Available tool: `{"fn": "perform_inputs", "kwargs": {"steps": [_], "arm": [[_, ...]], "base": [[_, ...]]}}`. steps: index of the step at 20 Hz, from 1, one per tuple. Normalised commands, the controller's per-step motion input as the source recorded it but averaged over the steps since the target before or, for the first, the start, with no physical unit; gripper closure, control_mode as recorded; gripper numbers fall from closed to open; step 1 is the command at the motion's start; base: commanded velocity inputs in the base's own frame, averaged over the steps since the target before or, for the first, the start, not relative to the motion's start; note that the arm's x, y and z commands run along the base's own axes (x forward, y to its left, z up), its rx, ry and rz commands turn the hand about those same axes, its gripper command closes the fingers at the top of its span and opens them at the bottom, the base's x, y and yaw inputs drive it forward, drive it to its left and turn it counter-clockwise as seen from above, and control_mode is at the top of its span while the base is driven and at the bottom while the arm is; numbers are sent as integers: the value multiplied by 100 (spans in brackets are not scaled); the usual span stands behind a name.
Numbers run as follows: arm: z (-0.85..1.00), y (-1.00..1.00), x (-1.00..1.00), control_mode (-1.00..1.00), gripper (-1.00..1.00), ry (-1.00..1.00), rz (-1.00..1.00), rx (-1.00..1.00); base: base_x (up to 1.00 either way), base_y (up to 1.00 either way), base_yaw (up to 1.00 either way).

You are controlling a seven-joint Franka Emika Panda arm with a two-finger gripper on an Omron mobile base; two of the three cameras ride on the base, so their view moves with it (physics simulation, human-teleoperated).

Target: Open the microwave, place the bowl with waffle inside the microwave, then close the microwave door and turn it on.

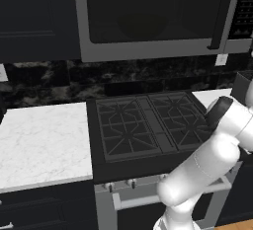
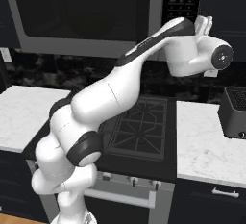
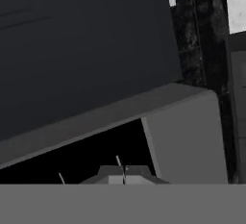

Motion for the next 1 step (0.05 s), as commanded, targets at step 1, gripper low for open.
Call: {"fn": "perform_inputs", "kwargs": {"steps": [1], "arm": [[-14,29,0,-100,100,0,0,-1]], "base": [[0,0,0]]}}
